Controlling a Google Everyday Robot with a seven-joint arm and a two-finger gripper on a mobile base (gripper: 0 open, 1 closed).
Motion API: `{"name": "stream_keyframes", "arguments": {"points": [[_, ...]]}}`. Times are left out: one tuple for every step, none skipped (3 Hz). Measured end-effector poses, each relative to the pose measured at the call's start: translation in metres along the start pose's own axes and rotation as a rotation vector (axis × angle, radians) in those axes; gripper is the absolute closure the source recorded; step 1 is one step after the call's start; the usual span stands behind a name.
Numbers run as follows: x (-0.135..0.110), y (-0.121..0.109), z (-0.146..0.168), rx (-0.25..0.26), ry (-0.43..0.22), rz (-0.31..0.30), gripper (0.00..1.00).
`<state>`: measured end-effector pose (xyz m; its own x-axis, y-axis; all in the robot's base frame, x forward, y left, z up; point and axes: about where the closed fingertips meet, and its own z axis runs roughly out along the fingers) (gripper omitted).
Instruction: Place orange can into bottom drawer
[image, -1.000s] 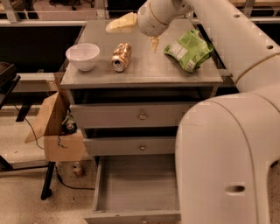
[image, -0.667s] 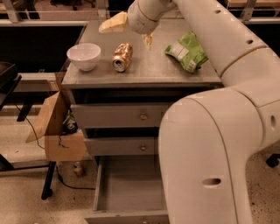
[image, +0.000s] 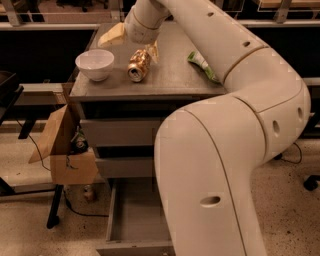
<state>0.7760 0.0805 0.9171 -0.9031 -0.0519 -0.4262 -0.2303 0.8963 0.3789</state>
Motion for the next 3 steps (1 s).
{"name": "stream_keyframes", "arguments": {"points": [[0.000, 0.000, 0.000, 0.000, 0.000, 0.000, 0.00], [0.002, -0.006, 0.010, 0.004, -0.007, 0.020, 0.00], [0.009, -0.028, 0.023, 0.048, -0.009, 0.071, 0.00]]}}
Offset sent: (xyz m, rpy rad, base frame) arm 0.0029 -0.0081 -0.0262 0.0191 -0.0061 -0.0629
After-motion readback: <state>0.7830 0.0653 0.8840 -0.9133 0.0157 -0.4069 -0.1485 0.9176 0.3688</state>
